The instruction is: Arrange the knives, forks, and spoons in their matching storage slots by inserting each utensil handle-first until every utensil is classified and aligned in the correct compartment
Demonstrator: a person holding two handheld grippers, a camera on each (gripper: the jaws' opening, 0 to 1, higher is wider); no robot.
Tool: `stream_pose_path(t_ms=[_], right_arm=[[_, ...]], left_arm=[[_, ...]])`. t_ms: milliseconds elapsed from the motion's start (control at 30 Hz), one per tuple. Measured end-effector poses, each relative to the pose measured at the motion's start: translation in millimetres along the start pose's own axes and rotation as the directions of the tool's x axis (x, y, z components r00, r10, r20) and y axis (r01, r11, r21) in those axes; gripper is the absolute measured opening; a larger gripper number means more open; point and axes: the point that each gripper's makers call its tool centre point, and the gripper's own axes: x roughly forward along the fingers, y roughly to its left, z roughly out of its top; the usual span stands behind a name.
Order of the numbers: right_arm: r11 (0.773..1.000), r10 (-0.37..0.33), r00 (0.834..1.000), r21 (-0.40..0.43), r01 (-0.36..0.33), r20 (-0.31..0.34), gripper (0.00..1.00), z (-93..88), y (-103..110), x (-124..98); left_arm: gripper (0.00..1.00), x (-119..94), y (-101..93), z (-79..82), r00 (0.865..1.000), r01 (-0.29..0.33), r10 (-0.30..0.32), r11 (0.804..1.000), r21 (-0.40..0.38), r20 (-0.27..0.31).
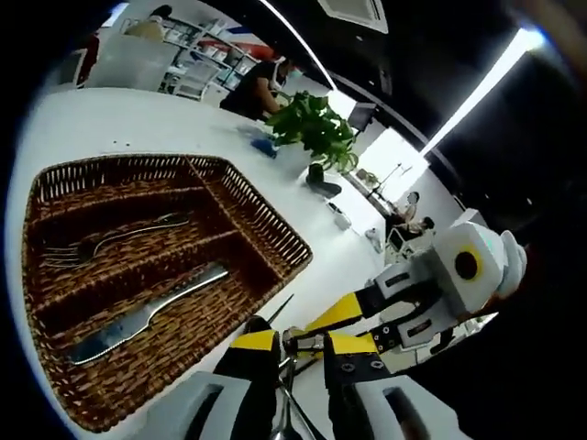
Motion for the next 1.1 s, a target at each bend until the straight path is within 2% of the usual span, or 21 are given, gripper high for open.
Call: stream_pose_path(t_ms=[67,133,200,233,300,367,400,433,467,533,567,667,733,767,833,867,900,933,1000,1067,1100], right_arm=[[1.0,0.008,1.0,-0.006,-0.008,0.01,0.05,2.4,0.5,0.5],[1.0,0.016,1.0,-0.004,-0.016,0.013,0.06,2.8,0.9,0.1],[0.999,0.035,0.999,0.001,-0.035,0.019,0.06,3.4,1.4,0.2],[0.997,0.081,0.996,0.018,-0.081,0.022,0.07,3.3,5.0,1.6],[0.983,0.147,0.989,0.111,-0.148,0.026,0.07,3.9,6.2,1.9],[0.961,0.224,0.974,0.164,-0.225,0.022,0.07,3.2,7.2,3.3],[0.942,0.276,0.961,0.189,-0.276,0.025,0.08,2.7,9.6,3.5],[0.93,0.307,0.952,0.211,-0.302,0.012,0.08,-0.8,11.5,4.3],[0.907,0.348,0.938,0.25,-0.338,0.004,0.08,-3.8,14.1,5.0],[0.889,0.395,0.919,0.261,-0.377,-0.016,0.08,-9.9,18.5,7.3],[0.882,0.419,0.908,0.248,-0.4,-0.029,0.09,-13.0,22.0,8.5],[0.887,0.443,0.895,0.164,-0.432,-0.039,0.07,-15.5,25.2,9.4],[0.878,0.458,0.888,0.176,-0.445,-0.04,0.06,-14.0,27.8,9.0],[0.873,0.474,0.879,0.154,-0.462,-0.055,0.05,-14.7,29.4,8.3],[0.886,0.464,0.88,0.078,-0.457,-0.102,0.03,-15.2,29.8,7.2],[0.892,0.452,0.883,0.038,-0.451,-0.127,0.02,-16.0,30.0,6.8],[0.893,0.447,0.879,0.037,-0.448,-0.164,0.01,-17.8,33.2,5.8],[0.889,0.45,0.874,-0.005,-0.458,-0.183,0.01,-19.0,34.5,4.6],[0.879,0.437,0.87,-0.094,-0.467,-0.229,0.0,-21.3,34.8,3.7],[0.875,0.441,0.863,-0.097,-0.475,-0.248,0.0,-20.4,38.3,-0.4],[0.874,0.438,0.864,-0.106,-0.474,-0.248,0.0,-19.5,37.6,-0.8]], left_arm=[[0.09,-2.8,5.7,-0.4,1.0,-0.027,0.027,0.999,0.022,-0.004],[0.09,-4.2,4.1,0.3,1.0,-0.009,0.009,1.0,0.007,0.0],[0.08,-5.4,3.3,-0.8,1.0,-0.008,0.008,1.0,0.03,-0.005],[0.08,-6.3,4.9,-3.5,1.0,-0.013,0.014,0.999,0.035,-0.017],[0.07,-8.4,4.5,-6.0,1.0,-0.004,0.005,0.999,0.033,-0.011],[0.07,-10.8,3.4,-5.9,1.0,0.001,-0.001,0.999,0.041,0.002],[0.06,-11.5,1.9,-5.8,1.0,0.008,-0.009,0.999,0.04,0.006],[0.06,-12.4,-1.3,-5.8,1.0,0.022,-0.023,0.999,0.047,0.011],[0.06,-13.0,-4.0,-6.1,0.999,0.034,-0.035,0.998,0.057,0.014],[0.05,-14.1,-9.0,-6.0,0.998,0.056,-0.058,0.994,0.094,0.021],[0.05,-14.6,-10.5,-6.0,0.998,0.061,-0.064,0.993,0.098,0.022],[0.05,-14.8,-12.3,-7.0,0.998,0.057,-0.06,0.99,0.127,0.018],[0.05,-15.6,-11.5,-8.6,0.998,0.059,-0.062,0.99,0.126,0.017],[0.05,-16.5,-13.1,-10.0,0.998,0.066,-0.069,0.989,0.135,0.015],[0.05,-17.1,-15.7,-10.6,0.997,0.068,-0.071,0.983,0.172,0.008],[0.06,-17.1,-15.5,-11.5,0.998,0.062,-0.062,0.976,0.208,-0.008],[0.06,-17.7,-17.0,-16.4,0.997,0.065,-0.053,0.964,0.257,-0.051],[0.07,-17.6,-17.7,-21.4,0.995,0.069,-0.043,0.949,0.307,-0.091],[0.05,-17.2,-18.3,-34.4,0.982,0.072,0.01,0.907,0.416,-0.19],[0.04,-17.5,-22.7,-35.6,0.978,0.08,0.02,0.886,0.456,-0.209],[0.04,-18.0,-23.7,-35.4,0.978,0.081,0.02,0.883,0.462,-0.209]])
